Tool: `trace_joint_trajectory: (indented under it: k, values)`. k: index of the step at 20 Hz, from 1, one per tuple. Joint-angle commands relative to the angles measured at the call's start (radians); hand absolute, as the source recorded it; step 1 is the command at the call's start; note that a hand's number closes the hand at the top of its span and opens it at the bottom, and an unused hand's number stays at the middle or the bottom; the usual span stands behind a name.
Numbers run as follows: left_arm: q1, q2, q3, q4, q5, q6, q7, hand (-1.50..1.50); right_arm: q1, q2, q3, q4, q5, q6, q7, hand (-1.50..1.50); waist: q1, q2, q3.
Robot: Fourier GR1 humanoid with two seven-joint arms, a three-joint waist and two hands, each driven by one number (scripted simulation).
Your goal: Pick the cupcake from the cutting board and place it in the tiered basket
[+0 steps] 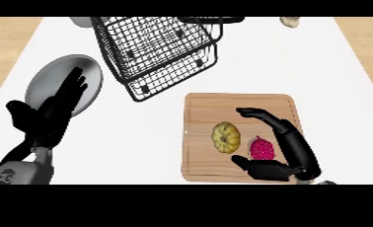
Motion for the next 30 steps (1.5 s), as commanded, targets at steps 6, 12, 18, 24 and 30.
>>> trace_joint_trajectory:
  k: [6,12,18,24,30]
  values:
    - [0.058,-0.009,-0.001,-0.037,-0.009,-0.004,0.013,0.0,0.096,-0.31,-0.063,-0.255,0.262,-0.017,0.027,-1.5,-0.016,-0.004,-0.003]
    - [0.027,-0.012,-0.003,-0.079,0.005,0.004,0.072,0.0,0.085,-0.588,-0.013,-0.374,0.453,0.173,0.221,-1.5,-0.015,-0.007,-0.007]
    - [0.049,0.001,0.006,-0.078,0.001,-0.028,0.063,0.0,0.108,-0.626,0.097,-0.593,0.528,0.346,0.513,-1.5,0.004,0.001,-0.002]
    - [0.06,-0.042,-0.004,-0.182,-0.02,0.004,0.142,0.0,0.01,-0.404,0.165,-0.611,0.605,0.437,0.765,-1.5,0.018,0.005,0.0]
    - [0.065,-0.036,0.038,-0.141,-0.035,-0.042,0.108,0.0,0.065,-0.292,0.211,-0.422,0.78,0.363,0.706,-1.5,0.015,0.005,0.0]
